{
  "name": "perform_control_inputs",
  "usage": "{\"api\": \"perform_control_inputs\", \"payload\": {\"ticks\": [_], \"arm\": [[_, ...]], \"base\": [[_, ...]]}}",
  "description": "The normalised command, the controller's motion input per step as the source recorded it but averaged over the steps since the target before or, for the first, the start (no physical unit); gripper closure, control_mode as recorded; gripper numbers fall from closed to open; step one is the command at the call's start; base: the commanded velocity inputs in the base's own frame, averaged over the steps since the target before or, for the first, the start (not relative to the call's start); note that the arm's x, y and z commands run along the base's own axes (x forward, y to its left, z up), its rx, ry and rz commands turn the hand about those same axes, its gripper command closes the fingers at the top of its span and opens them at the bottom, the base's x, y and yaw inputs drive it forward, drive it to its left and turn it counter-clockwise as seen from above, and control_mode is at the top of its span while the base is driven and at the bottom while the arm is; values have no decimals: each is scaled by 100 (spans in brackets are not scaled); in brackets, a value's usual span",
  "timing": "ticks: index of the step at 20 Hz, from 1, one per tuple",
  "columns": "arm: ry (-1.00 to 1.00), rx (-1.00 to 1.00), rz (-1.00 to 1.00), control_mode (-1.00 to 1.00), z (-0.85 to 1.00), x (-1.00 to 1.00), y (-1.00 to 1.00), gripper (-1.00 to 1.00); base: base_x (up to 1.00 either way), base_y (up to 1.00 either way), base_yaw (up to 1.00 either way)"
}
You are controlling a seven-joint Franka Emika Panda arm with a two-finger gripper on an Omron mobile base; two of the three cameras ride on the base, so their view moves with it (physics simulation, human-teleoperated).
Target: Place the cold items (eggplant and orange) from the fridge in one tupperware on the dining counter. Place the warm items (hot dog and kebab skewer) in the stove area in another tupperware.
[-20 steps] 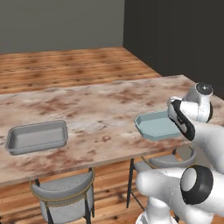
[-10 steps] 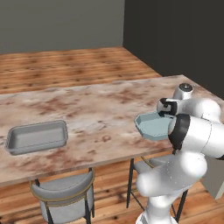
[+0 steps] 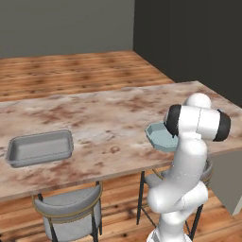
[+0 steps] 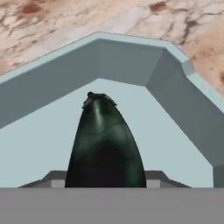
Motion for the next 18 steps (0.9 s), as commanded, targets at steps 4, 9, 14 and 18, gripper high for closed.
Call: {"api": "perform_control_inputs", "payload": {"ticks": [4,9,14,18], "arm": [[3,0,0,-100,-49,49,-16,100],[1,0,0,-100,-30,38,-1,-100],[0,0,0,-100,13,-2,8,-100],[-4,0,1,-100,60,0,23,-100]], "base": [[0,0,0],[0,0,0],[0,0,0],[0,0,0]]}}
